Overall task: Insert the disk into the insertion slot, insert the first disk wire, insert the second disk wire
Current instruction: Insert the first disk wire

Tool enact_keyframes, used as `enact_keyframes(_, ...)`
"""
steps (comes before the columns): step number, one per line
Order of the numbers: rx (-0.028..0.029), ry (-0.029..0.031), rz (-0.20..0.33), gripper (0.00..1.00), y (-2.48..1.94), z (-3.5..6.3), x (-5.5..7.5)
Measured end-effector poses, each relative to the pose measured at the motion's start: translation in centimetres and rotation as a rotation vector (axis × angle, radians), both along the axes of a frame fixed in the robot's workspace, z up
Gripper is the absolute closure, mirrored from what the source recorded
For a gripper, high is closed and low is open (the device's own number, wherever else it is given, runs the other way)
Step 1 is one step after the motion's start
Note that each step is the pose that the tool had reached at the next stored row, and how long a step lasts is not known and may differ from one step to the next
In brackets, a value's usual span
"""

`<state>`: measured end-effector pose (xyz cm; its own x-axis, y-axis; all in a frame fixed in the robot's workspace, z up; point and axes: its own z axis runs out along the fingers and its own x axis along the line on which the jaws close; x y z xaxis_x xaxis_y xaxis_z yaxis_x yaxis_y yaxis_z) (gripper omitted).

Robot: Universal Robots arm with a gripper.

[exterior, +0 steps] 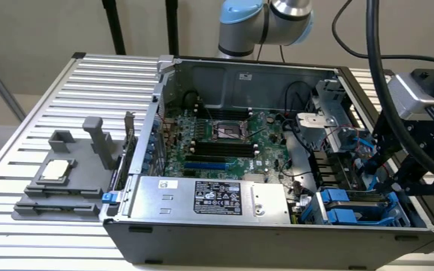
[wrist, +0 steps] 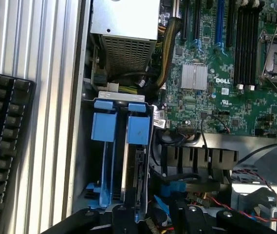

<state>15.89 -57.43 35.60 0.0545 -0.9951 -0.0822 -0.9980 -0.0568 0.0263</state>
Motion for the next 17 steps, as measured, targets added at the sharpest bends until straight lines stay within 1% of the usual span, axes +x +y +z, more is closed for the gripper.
enact_keyframes(1, 0.0000, 0.0000, 0.002, 0.58, 0.20, -0.07, -0.1)
enact_keyframes(3, -0.0003, 0.0000, 0.006, 0.46, 0.58, -0.09, -0.1)
enact_keyframes(4, -0.0001, 0.0000, 0.010, 0.46, 0.62, -0.10, -0.2)
enact_keyframes(5, -0.0002, 0.0000, 0.015, 0.39, 0.62, -0.10, -0.3)
enact_keyframes(7, -0.0004, 0.0000, 0.030, 0.39, 0.61, -0.10, -0.8)
enact_keyframes(8, -0.0006, -0.0001, 0.033, 0.39, 0.53, -0.09, -0.9)
enact_keyframes(9, -0.0006, 0.0000, 0.035, 0.39, 0.40, -0.09, -0.9)
enact_keyframes(11, -0.0004, 0.0000, 0.036, 0.39, -0.02, -0.10, -1.0)
enact_keyframes(14, -0.0005, 0.0003, 0.037, 0.39, -0.92, -0.09, -1.0)
enact_keyframes(15, -0.0001, 0.0016, 0.037, 0.39, -1.22, -0.09, -1.0)
enact_keyframes(17, 0.0030, 0.0064, 0.036, 0.39, -1.68, -0.10, -0.9)
